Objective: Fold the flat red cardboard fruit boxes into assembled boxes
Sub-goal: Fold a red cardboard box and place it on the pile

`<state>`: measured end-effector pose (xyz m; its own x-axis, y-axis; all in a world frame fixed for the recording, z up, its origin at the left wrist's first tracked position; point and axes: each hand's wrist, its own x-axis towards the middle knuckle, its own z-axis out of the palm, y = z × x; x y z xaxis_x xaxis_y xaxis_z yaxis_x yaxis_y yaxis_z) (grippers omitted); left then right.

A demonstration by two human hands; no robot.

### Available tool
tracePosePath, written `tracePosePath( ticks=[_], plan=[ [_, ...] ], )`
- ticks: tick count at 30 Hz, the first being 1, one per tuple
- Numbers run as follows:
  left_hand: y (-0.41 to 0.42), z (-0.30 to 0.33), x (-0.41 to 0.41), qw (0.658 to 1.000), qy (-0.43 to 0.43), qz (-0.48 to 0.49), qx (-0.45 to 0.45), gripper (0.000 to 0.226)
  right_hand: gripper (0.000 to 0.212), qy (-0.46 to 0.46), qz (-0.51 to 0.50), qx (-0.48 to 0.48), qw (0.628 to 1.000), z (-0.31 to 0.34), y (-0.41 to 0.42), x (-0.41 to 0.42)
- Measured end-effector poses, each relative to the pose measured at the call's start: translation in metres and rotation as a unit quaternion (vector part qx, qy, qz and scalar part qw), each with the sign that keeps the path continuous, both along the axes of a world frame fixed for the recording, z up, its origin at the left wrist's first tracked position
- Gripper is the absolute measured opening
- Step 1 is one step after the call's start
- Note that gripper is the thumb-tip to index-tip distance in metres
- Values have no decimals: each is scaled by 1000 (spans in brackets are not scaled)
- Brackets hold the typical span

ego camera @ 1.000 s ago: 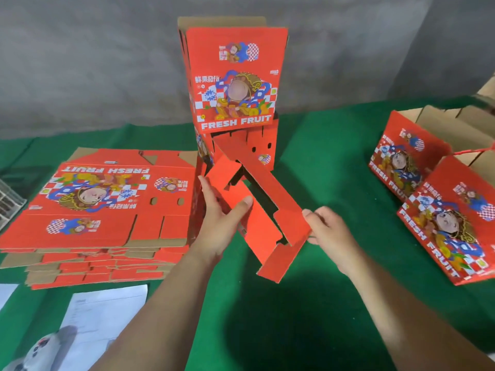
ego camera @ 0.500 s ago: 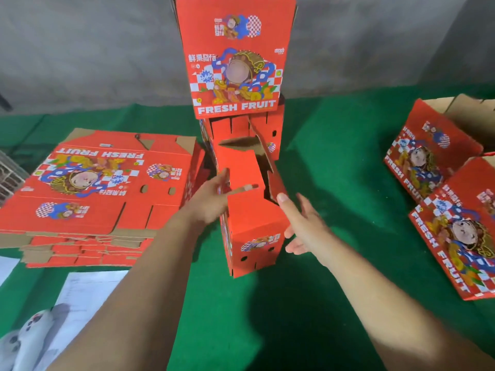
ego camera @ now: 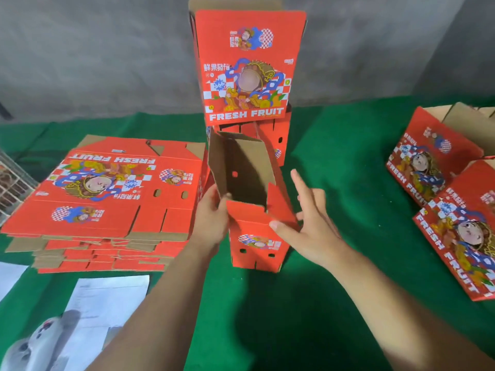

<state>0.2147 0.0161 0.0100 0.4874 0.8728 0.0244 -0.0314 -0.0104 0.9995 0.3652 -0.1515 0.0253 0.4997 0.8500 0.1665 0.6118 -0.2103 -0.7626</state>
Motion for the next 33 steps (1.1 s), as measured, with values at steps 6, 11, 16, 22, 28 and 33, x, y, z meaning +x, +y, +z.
tracePosePath(
  ticks=[6,11,16,22,28,33],
  plan=[
    [23,0,-6,992,-34,-81,-94,24,85,-110,122,30,986,-3,-18,-34],
    [35,-11,-1,987,-9,-132,-88,22,80,-151,-153,40,976,4,-1,2],
    [39,-8,8,988,-4,-136,-72,25,82,-14,-110,6,994,-3,7,39],
    [44,-5,18,991,36,-117,46,20,58,112,-87,37,989,-11,6,55],
    [53,-5,13,926,189,68,321,50,38,132,8,-31,991,1,-5,89],
    [54,4,5,942,176,48,280,31,74,75,28,-126,989,-5,-8,74]
  ],
)
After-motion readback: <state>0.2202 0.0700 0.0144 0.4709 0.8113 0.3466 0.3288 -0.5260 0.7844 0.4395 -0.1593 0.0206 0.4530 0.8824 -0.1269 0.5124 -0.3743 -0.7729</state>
